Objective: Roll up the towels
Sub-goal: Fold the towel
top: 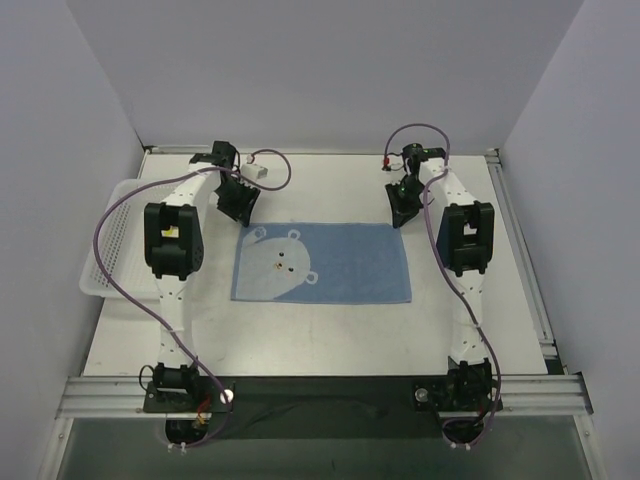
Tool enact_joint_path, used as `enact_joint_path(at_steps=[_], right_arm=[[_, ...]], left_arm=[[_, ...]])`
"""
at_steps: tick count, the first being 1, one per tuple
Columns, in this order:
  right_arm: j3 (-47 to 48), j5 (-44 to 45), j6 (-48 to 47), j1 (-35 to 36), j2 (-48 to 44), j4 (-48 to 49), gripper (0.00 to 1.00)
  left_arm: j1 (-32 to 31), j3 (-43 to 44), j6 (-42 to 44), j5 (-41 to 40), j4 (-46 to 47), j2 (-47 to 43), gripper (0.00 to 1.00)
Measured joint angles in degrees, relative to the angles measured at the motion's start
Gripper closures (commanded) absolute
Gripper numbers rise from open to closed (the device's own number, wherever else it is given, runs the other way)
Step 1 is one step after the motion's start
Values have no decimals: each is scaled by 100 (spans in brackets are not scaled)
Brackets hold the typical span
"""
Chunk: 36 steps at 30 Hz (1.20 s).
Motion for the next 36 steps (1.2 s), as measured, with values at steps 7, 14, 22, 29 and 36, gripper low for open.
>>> enact_joint_path(at_steps=[7,14,22,29,36], right_arm=[[-2,0,-39,31,0,-7,100],[-7,-13,-120,28,-2,-4,100],[28,-52,-190,-92,-9,-13,100],[81,-70,-295,-306,-81,-7,100],[-293,-225,-389,-358,-857,57,100]], left_arm=[[2,33,24,92,-24,50,60],[11,-74,50,275,-17,31,93],[39,-24,-17,350,-44,28,100],[57,249,-122,590,-79,-20,100],[146,-151,33,901,-74,-573,100]])
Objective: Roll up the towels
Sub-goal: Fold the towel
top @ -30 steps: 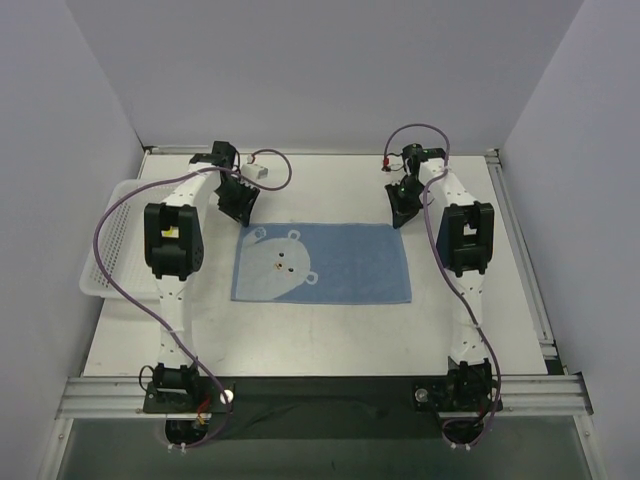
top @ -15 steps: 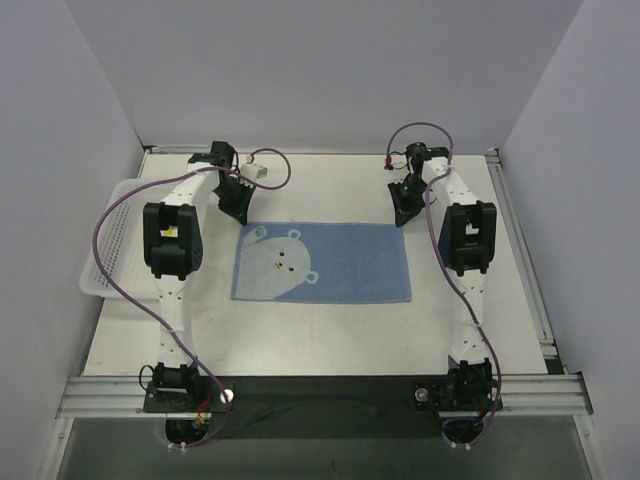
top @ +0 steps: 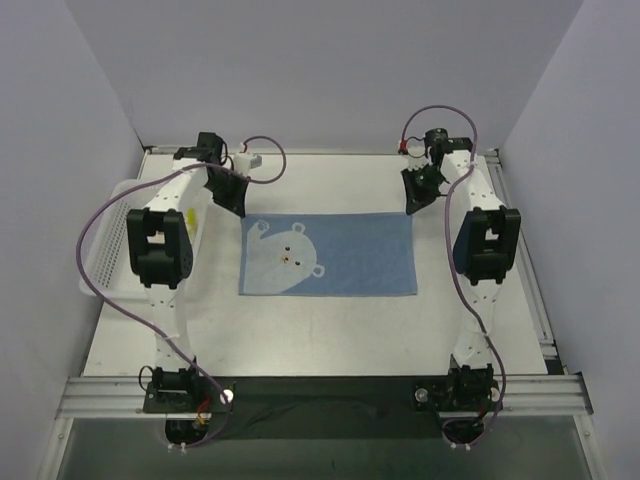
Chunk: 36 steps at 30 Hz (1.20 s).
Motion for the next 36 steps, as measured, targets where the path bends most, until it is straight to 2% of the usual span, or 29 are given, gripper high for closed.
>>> enact_joint_path(at_steps=[10,14,19,28,36], right_arm=[[-2164,-319,-352,22,-1878,28,100],[-3108,-393,-518,61,-2140,-9,100],[-3783,-422,-649,138,-2144,7,100],[-3906,-376,-715,232,-2135,192,100],[-3923,-356,-802,236,-2149,184,100]], left_arm=[[79,-2216,992,396,-68,-2068,100],[79,-3095,1325,455,-151,-2629,100],[74,-3941,1362,455,-55,-2684,100],[2,-4266,1054,280,417,-2288,100],[0,-4315,992,278,466,-2514,100]])
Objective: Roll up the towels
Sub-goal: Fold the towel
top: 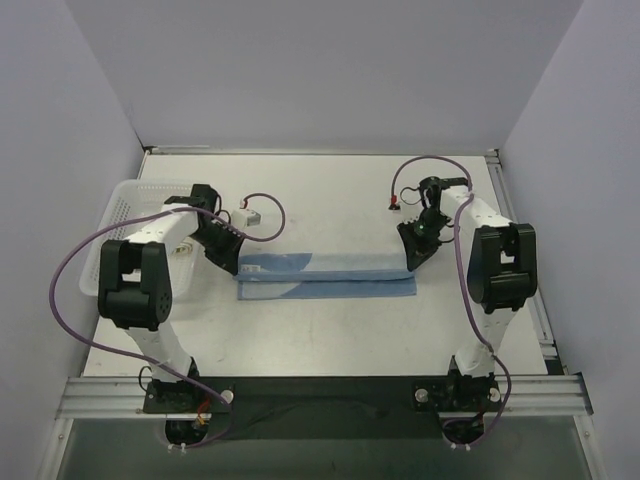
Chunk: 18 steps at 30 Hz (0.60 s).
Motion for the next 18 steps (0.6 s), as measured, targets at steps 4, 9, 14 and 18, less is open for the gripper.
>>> enact_joint_path(at_steps=[4,9,14,18], right_arm=[[2,9,-68,0,-111,-98,100],[-63,72,-208,-2,-249,-142,100],[-415,157,-326,-4,-249,-122,100],[-610,181,-361,13,-199,-79,100]], left_arm=[[-2,-33,26,13,-92,-474,100],[-144,-271,44,31,-166,-859,100],[-328,-765,13,22,-125,-752,100],[-352,-933,-79,-31,9,-461,100]])
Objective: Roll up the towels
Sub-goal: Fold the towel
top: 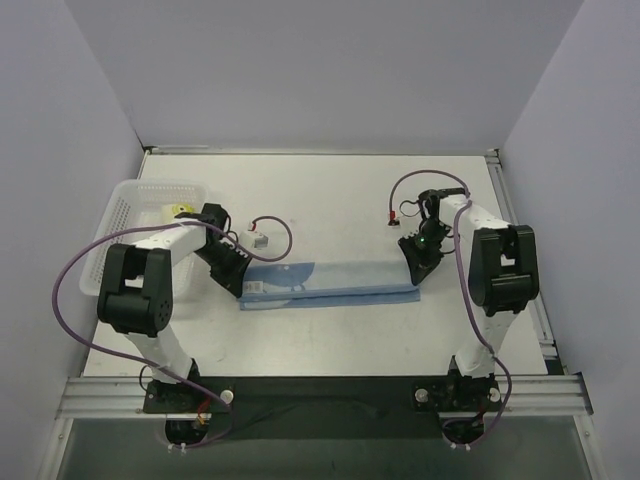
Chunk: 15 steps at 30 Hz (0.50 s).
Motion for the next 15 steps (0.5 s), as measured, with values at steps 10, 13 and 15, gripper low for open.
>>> enact_joint_path(at_steps=[10,13,15], right_arm=[[-101,66,-142,15,94,85,60],[-142,52,-354,-11,-39,-17,55],[-221,31,-485,-55,-319,-129,54]], left_arm=[[-46,-109,138,2,105,-44,69],[-48,-136,363,17,-98,-284,54],[-13,-144,481,46,-256,-627,52]])
